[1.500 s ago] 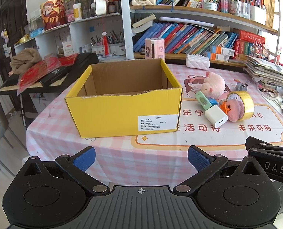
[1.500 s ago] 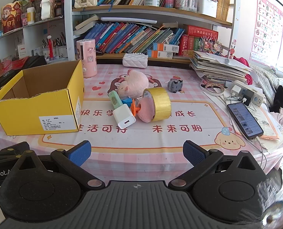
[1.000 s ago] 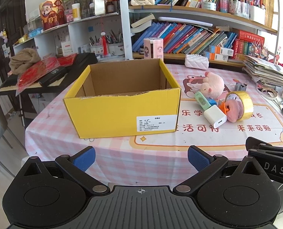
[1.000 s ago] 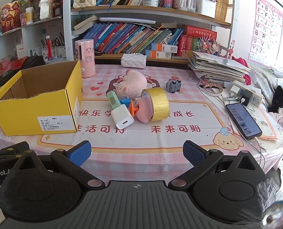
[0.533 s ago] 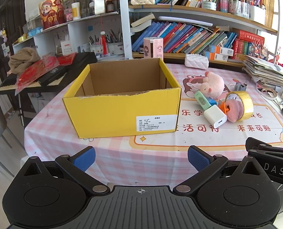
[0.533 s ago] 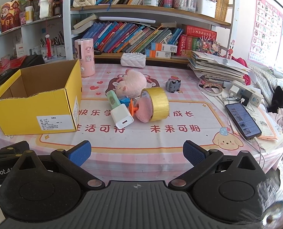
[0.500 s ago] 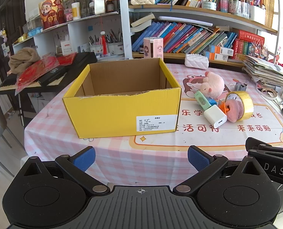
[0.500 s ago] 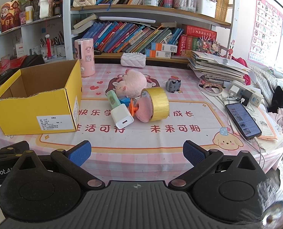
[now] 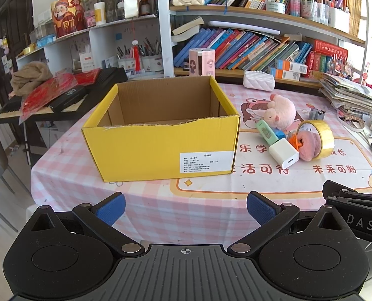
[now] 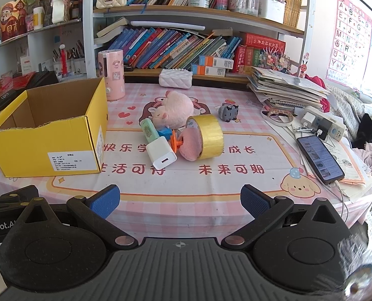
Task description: Organize objects
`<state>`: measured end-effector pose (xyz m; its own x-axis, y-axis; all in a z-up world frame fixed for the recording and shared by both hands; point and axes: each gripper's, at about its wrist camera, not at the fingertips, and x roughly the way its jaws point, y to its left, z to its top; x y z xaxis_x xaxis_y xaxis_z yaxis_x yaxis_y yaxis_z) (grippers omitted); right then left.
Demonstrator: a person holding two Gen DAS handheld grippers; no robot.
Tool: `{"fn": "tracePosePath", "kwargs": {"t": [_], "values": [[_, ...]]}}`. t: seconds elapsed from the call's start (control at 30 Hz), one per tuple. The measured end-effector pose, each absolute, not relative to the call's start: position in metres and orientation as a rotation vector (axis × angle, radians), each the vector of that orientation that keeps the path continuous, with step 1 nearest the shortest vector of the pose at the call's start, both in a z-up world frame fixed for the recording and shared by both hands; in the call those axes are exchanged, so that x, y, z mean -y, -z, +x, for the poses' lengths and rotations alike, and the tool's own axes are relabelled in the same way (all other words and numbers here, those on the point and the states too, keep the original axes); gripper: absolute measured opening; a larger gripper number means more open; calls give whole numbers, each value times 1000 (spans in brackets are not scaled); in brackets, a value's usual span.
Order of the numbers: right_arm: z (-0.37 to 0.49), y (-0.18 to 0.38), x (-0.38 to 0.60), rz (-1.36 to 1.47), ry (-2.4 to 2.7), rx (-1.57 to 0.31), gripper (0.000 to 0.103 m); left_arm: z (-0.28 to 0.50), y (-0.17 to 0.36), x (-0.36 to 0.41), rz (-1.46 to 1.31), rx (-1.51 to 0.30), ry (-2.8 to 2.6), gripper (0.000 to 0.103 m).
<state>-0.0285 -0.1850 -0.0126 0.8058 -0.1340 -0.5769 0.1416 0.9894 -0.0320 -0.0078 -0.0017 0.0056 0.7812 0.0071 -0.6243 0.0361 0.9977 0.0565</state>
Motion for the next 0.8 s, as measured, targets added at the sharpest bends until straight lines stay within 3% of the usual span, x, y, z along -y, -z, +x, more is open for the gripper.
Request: {"fn": "tracePosePath", "kwargs": {"t": [0.8], "values": [[-29, 13, 184, 11, 148, -618, 103, -6, -3, 1, 62, -676, 13, 103]]}}
